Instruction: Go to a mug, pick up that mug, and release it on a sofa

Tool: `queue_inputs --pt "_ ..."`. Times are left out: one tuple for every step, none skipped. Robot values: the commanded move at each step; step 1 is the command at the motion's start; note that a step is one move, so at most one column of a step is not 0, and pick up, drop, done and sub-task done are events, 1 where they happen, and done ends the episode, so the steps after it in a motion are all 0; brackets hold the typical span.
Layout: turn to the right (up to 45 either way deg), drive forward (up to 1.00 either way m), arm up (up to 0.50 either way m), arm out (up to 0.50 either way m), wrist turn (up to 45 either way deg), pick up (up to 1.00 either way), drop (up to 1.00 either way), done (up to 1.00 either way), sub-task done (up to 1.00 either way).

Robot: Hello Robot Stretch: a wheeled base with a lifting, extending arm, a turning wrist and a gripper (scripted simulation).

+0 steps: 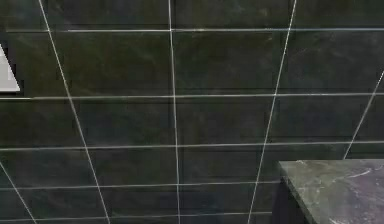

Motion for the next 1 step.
queue_inputs --pt "-27.0 0.00 0.00 0.00 0.0 0.00 0.00 0.00 0.00"
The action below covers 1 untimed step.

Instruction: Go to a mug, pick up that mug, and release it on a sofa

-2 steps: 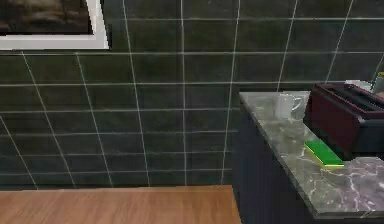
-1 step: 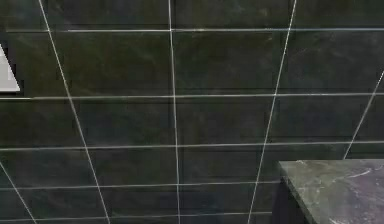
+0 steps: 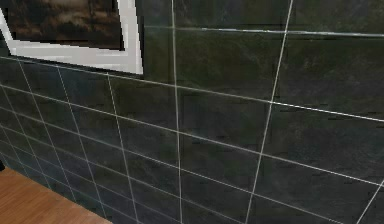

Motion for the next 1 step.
queue_inputs --pt "0.0 0.00 0.50 0.00 0.0 0.00 0.00 0.00 0.00"
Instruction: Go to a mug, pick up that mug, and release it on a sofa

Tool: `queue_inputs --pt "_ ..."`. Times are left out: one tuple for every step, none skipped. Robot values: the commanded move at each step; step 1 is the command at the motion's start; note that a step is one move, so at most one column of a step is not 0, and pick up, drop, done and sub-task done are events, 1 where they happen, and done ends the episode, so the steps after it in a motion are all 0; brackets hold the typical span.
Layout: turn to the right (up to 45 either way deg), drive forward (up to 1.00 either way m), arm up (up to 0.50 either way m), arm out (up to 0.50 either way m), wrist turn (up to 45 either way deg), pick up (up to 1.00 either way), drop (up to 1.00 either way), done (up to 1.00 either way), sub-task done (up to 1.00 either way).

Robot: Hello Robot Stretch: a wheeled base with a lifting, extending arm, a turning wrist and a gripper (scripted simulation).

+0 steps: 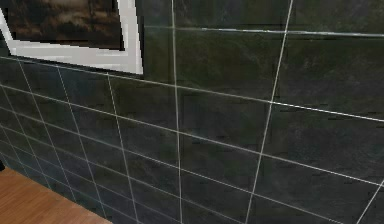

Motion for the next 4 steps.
queue_inputs --pt "0.0 0.00 0.38 0.00 0.0 0.00 0.00 0.00 0.00" --pt "0.0 0.00 0.00 0.20 0.0 0.00 0.00 0.00 0.00" --pt "0.0 0.00 0.00 0.00 45.0 0.00 0.00 0.00 0.00" --pt "0.0 0.00 0.00 0.00 45.0 0.00 0.00 0.00 0.00"
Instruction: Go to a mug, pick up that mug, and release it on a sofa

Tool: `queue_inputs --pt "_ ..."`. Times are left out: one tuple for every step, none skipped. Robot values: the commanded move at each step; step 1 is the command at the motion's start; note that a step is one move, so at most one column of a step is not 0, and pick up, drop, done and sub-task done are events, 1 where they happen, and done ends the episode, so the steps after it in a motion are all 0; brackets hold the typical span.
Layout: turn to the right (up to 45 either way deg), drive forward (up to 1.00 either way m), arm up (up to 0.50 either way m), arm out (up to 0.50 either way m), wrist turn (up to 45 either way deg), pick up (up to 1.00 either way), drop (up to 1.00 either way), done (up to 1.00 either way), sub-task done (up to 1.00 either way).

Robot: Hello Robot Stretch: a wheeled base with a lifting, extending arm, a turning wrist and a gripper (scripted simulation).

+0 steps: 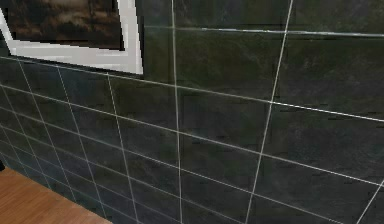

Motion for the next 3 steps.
queue_inputs --pt "0.0 0.00 0.00 0.00 45.0 0.00 0.00 0.00 0.00" --pt "0.0 0.00 0.00 0.00 27.0 0.00 0.00 0.00 0.00" --pt "0.0 0.00 -0.16 0.00 0.0 0.00 0.00 0.00 0.00"
